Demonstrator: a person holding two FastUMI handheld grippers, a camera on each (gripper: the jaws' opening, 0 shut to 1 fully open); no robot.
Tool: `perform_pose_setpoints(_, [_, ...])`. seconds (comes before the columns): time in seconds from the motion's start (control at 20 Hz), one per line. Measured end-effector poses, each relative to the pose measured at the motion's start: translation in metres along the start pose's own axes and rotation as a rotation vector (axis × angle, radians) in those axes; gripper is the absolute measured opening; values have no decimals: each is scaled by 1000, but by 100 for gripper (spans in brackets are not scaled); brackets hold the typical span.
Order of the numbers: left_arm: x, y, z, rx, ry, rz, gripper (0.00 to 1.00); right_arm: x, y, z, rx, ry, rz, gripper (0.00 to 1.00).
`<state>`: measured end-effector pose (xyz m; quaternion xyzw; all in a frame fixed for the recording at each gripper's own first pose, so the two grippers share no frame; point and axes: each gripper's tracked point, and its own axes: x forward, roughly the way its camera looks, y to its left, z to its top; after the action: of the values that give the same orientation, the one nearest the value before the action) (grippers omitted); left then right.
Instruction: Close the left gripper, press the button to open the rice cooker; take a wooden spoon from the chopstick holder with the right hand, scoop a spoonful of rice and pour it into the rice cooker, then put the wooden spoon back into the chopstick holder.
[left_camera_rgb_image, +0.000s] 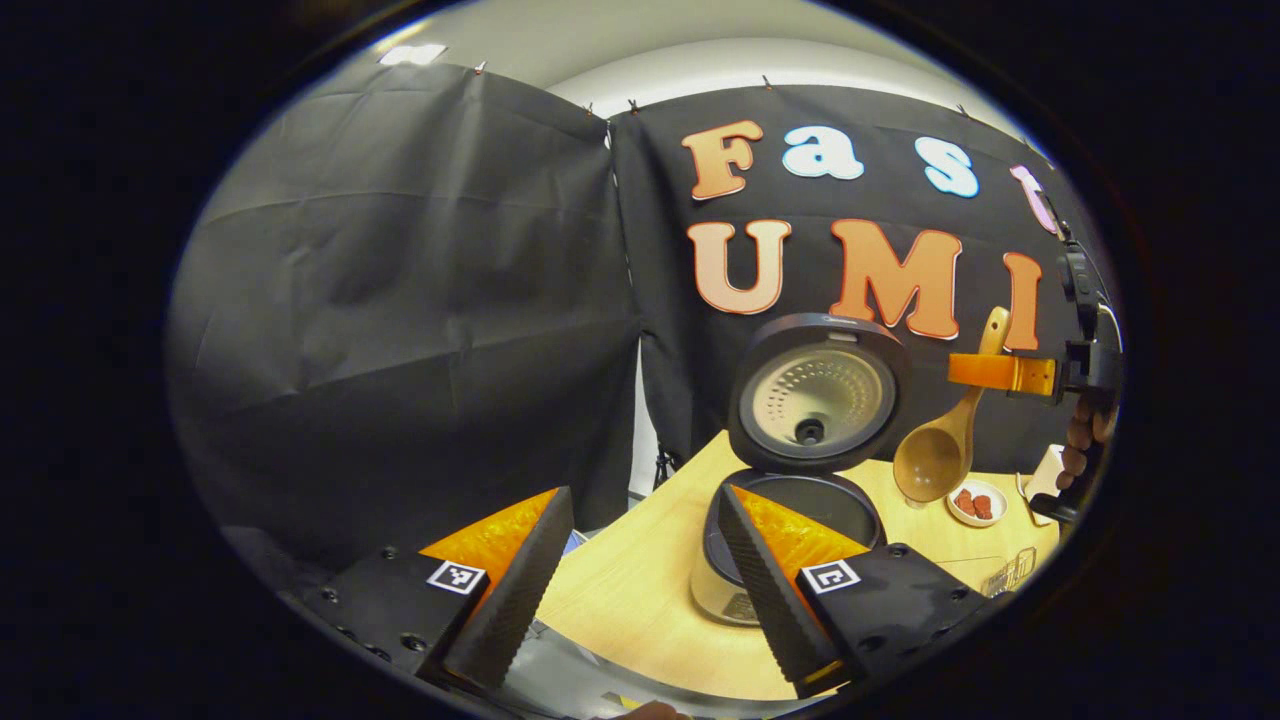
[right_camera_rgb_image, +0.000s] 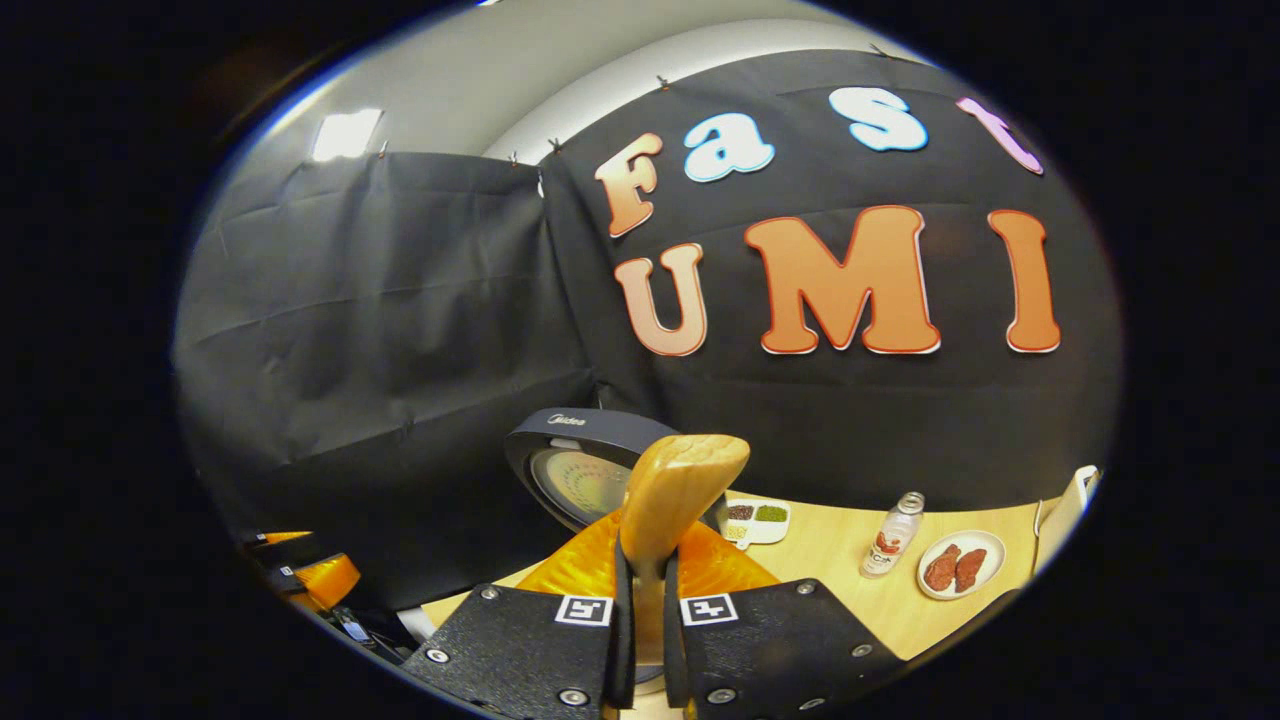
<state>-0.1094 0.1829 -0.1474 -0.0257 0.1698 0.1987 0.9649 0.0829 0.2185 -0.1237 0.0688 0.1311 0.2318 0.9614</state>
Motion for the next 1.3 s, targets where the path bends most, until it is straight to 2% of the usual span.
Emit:
perform_pose_setpoints(0.2, [-8,-30,1,29,-6,-30,96,-39,-50,-12,23,10,-67,11])
perform_pose_setpoints(0.25, [-8,-36,1,34,-2,-31,96,-49,-64,-17,24,14,-90,15])
perform_pose_setpoints(0.3, [-8,-42,-2,37,9,-36,96,-59,-79,-23,26,22,-114,11])
perform_pose_setpoints(0.55, [-11,-83,4,58,11,-80,100,-115,-142,-38,87,35,-232,11])
perform_pose_setpoints(0.6, [-12,-91,5,60,12,-90,96,-127,-156,-41,98,36,-260,11])
perform_pose_setpoints(0.7, [-11,-108,7,62,11,-113,99,-149,-184,-52,120,48,-323,11])
perform_pose_setpoints(0.75, [-12,-116,8,67,12,-124,99,-160,-197,-56,132,51,-353,6])
perform_pose_setpoints(0.8, [-12,-122,8,72,11,-132,100,-169,-208,-60,147,54,-377,11])
perform_pose_setpoints(1.05, [-15,-157,8,95,15,-176,99,-210,-254,-92,190,82,-486,11])
perform_pose_setpoints(1.3, [-18,-170,9,93,15,-181,100,-233,-285,-117,230,88,-551,11])
